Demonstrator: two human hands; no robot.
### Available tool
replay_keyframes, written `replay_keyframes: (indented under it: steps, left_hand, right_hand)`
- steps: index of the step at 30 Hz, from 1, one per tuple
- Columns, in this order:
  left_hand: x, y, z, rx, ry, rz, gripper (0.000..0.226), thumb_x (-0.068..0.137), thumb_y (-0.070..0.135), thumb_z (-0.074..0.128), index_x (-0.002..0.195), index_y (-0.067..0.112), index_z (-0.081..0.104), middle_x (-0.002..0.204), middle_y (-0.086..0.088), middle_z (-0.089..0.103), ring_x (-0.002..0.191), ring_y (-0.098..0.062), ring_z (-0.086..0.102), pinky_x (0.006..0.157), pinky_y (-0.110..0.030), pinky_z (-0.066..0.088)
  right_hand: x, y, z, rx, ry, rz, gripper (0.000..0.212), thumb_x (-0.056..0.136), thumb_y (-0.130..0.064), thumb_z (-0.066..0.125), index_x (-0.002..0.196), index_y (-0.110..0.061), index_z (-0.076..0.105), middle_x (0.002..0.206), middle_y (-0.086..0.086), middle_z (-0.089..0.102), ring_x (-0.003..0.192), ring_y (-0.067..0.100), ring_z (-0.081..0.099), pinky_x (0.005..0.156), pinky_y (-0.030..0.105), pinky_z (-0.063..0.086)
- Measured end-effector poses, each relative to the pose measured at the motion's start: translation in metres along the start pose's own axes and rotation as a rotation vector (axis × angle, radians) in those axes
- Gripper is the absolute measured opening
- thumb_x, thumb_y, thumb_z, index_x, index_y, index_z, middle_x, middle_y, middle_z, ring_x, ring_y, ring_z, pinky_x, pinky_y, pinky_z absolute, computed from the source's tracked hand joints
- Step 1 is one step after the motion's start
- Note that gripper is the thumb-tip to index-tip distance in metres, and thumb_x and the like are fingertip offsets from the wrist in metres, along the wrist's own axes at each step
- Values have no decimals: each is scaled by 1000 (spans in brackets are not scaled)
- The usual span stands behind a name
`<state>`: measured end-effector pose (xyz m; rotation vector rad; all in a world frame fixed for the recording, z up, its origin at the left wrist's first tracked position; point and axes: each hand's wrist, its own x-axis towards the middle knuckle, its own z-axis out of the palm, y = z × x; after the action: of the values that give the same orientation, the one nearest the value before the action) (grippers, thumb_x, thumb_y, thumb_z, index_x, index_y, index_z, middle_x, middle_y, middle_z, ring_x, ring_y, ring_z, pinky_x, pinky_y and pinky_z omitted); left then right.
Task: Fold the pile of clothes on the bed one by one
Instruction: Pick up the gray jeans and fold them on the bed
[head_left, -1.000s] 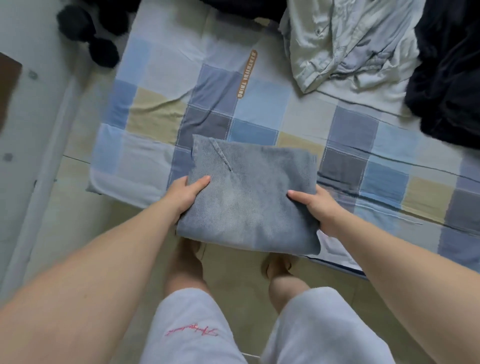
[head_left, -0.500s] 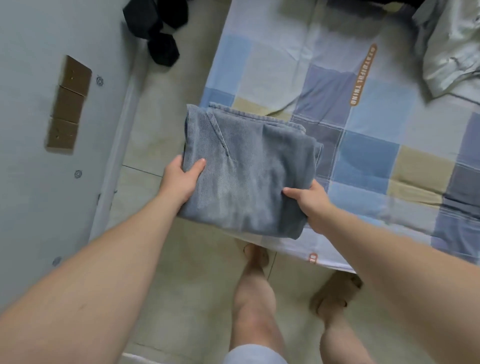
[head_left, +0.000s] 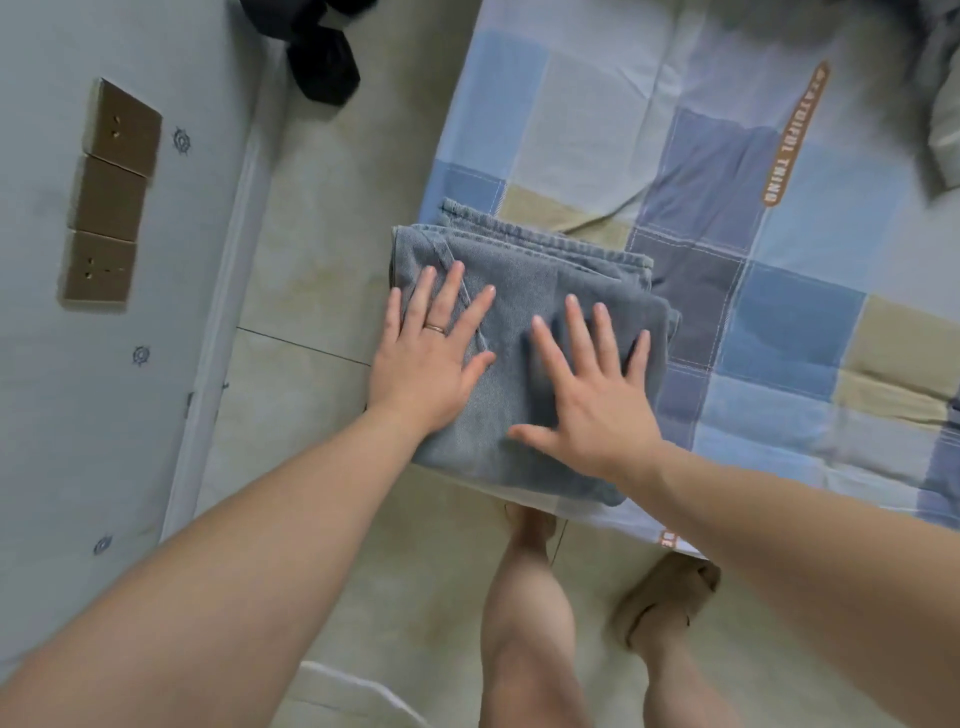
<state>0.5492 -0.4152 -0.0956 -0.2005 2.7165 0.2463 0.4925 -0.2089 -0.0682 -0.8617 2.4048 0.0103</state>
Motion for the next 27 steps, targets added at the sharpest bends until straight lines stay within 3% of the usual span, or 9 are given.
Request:
replay_keyframes:
  steps: [5, 10, 12, 13, 15, 16, 21, 27]
  left_hand:
    - [19, -11, 29, 19, -58, -26, 72, 97, 69, 14, 151, 40, -24, 159, 3, -35, 154, -24, -20, 123, -49, -11]
    - [18, -1, 2, -4, -194, -80, 76, 99, 68, 24, 155, 39, -19, 163, 3, -31, 153, -23, -22, 122, -52, -10]
    - [17, 10, -20, -37, -251, -129, 80, 98, 65, 38, 159, 38, -5, 167, 1, -20, 155, -26, -14, 122, -55, -4]
    - [17, 17, -32, -55, -255, -160, 77, 96, 63, 44, 160, 37, 7, 169, -1, -10, 155, -28, -6, 123, -55, 0]
    - [20, 34, -59, -120, -216, -221, 63, 95, 59, 50, 151, 35, 33, 168, -3, 14, 153, -28, 11, 122, -51, 11]
    - [24, 44, -71, -165, -196, -230, 57, 96, 56, 51, 147, 33, 40, 165, -2, 23, 151, -26, 17, 121, -49, 15]
    - [53, 112, -125, -299, -158, -99, 46, 100, 48, 48, 143, 31, 45, 152, 4, 42, 140, -22, 36, 111, -40, 30]
    - [82, 232, -163, -318, -109, -23, 40, 100, 44, 51, 138, 30, 51, 144, 2, 52, 135, -23, 43, 109, -38, 34]
  right_hand:
    - [39, -1, 27, -49, -140, 24, 122, 69, -98, 29, 155, -30, -22, 162, 9, -31, 150, 36, -26, 113, 72, -5]
    - [40, 3, 1, 60, -300, -7, 108, 81, -85, 40, 155, -35, -21, 161, 2, -34, 151, 30, -26, 115, 69, -1]
    - [36, 10, -24, 171, -354, -19, 91, 91, -69, 48, 159, -38, -3, 167, -1, -16, 155, 25, -10, 119, 62, 12]
    - [33, 17, -38, 237, -365, -13, 80, 95, -60, 51, 159, -36, 9, 169, -1, 3, 155, 24, 8, 119, 55, 24]
    - [23, 35, -64, 357, -353, 35, 64, 99, -44, 52, 157, -32, 26, 152, 1, 46, 138, 25, 44, 104, 39, 43]
    - [16, 47, -76, 395, -326, 71, 60, 99, -39, 52, 155, -31, 31, 143, 0, 56, 129, 25, 53, 99, 36, 45]
    - [-31, 131, -122, 487, -174, 277, 49, 99, -36, 55, 147, -29, 46, 138, -3, 61, 127, 21, 56, 101, 33, 45]
    - [-105, 257, -162, 587, -18, 448, 49, 98, -32, 59, 145, -25, 48, 135, 0, 64, 127, 21, 57, 102, 31, 44]
